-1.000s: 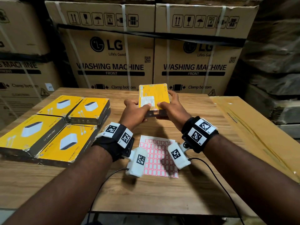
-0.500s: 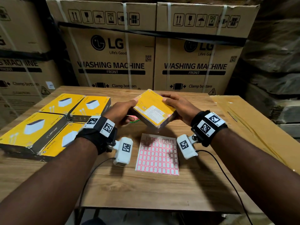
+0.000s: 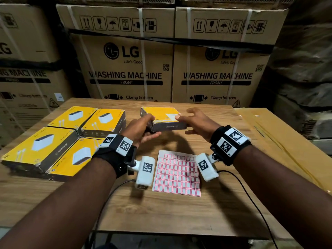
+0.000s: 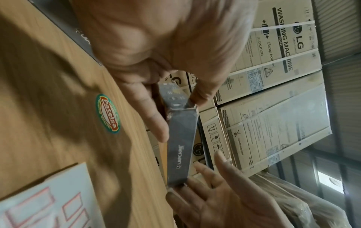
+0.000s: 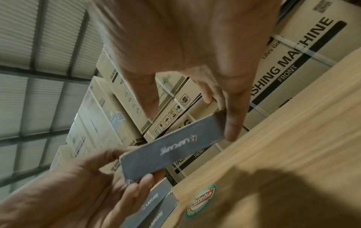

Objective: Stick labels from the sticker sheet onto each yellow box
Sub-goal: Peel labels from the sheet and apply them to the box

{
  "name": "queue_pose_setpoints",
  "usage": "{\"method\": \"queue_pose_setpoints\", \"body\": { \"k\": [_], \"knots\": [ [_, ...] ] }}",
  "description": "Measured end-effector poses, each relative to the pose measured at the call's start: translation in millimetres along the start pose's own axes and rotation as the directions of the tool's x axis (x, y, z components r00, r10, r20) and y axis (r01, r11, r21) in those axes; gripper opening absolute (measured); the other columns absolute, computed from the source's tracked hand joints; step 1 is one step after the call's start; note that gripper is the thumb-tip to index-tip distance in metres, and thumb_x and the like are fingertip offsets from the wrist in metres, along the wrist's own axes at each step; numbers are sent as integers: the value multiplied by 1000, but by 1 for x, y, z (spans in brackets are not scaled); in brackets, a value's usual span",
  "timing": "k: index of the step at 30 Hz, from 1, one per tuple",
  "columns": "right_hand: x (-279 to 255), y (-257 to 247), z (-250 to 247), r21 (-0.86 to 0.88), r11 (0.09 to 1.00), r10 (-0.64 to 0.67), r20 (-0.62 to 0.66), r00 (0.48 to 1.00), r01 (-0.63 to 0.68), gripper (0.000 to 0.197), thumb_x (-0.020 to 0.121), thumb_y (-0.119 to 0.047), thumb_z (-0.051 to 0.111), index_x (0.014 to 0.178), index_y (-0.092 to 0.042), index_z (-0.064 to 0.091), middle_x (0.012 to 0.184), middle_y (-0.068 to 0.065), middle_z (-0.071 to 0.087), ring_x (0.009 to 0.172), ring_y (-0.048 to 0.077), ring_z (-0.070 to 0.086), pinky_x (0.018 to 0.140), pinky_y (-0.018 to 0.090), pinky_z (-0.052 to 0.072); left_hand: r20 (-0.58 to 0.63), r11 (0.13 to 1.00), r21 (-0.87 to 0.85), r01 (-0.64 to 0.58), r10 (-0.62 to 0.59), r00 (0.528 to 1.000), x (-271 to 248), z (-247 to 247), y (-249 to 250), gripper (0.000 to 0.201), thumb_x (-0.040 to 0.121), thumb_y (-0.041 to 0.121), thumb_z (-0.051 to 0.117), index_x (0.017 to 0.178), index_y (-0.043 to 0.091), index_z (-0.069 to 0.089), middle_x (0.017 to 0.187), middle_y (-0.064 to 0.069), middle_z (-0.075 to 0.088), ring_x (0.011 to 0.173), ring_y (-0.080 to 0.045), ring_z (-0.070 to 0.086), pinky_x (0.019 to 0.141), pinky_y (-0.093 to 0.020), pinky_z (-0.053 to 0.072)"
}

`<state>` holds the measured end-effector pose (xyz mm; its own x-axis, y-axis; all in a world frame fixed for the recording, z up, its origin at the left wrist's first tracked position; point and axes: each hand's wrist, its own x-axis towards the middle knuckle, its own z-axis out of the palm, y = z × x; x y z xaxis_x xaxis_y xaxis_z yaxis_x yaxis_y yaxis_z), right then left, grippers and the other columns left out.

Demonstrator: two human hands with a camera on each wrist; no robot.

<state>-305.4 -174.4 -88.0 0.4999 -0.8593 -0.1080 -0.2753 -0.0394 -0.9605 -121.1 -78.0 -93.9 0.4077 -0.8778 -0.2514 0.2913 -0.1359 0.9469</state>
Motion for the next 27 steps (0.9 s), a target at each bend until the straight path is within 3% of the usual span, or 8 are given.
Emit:
{"method": "queue_pose_setpoints", "body": {
  "k": [2, 4, 7, 9, 14, 18, 22, 27],
  "knots": [
    [-2, 3, 6, -118, 990, -76, 11, 997, 77, 93, 64, -36, 87, 138, -18, 33, 128, 10, 57, 112, 21, 59, 90, 37, 52, 26, 999, 33, 21, -22, 999, -4, 6, -3, 15, 89, 19, 63, 92, 7, 56, 92, -17, 64, 77, -26, 68, 55, -28, 60],
    [3, 11, 8, -301, 936, -192, -3, 981, 183, 110, 43, -46, 91, 138, -29, 38, 132, 7, 54, 118, 21, 56, 99, 37, 49, 20, 995, 103, 3, -5, 1000, -5, 8, -6, 44, 85, 18, 68, 119, 7, 43, 102, -17, 65, 79, -29, 70, 58, -34, 61],
    [6, 15, 6, -504, 824, -304, -10, 953, 258, 100, 44, -45, 91, 133, -40, 47, 131, 9, 50, 120, 22, 49, 100, 30, 43, 12, 949, 296, -111, 112, 994, -3, 7, -5, 79, 82, 9, 72, 137, 31, 20, 108, -10, 56, 79, -31, 69, 65, -43, 61],
    [7, 16, 6, -528, 812, -305, -21, 952, 248, 92, 43, -49, 89, 127, -42, 51, 128, 6, 51, 116, 22, 50, 98, 30, 44, 5, 920, 371, -124, 132, 991, -3, 4, -1, 79, 82, 12, 73, 139, 27, 21, 106, -10, 55, 78, -28, 67, 71, -45, 61],
    [11, 28, 8, -504, 815, -305, 46, 951, 285, 90, 31, -58, 82, 116, -46, 56, 126, 1, 56, 113, 23, 56, 92, 44, 52, -102, 835, 535, -132, 219, 970, 6, -1, -2, 53, 86, 32, 69, 120, 11, 35, 97, -8, 60, 63, -18, 61, 42, -23, 48],
    [5, 23, 7, -453, 855, -330, -96, 939, 254, 69, 52, -38, 88, 115, -37, 59, 128, -1, 55, 117, 20, 52, 97, 42, 49, -190, 872, 484, -72, 186, 964, 13, -7, -3, 51, 78, 41, 62, 108, 1, 57, 77, -9, 63, 53, -18, 60, 37, -17, 35],
    [4, 18, 10, -465, 851, -316, -80, 945, 245, 27, 88, -35, 67, 114, -31, 61, 126, -3, 59, 115, 17, 55, 98, 39, 46, -179, 954, 300, 6, 50, 983, 16, -3, -14, 22, 86, 31, 59, 75, 12, 57, 49, -2, 60, 34, -10, 50, 34, -13, 29],
    [-10, 11, 22, -510, 834, -157, 147, 977, 211, 45, 86, -44, 67, 125, -22, 59, 131, 0, 57, 118, 17, 53, 99, 35, 45, -106, 965, 260, 37, -10, 994, 15, 13, -26, 23, 92, 22, 55, 99, 1, 60, 64, -16, 65, 34, -10, 55, 32, -14, 37]
  ]
}}
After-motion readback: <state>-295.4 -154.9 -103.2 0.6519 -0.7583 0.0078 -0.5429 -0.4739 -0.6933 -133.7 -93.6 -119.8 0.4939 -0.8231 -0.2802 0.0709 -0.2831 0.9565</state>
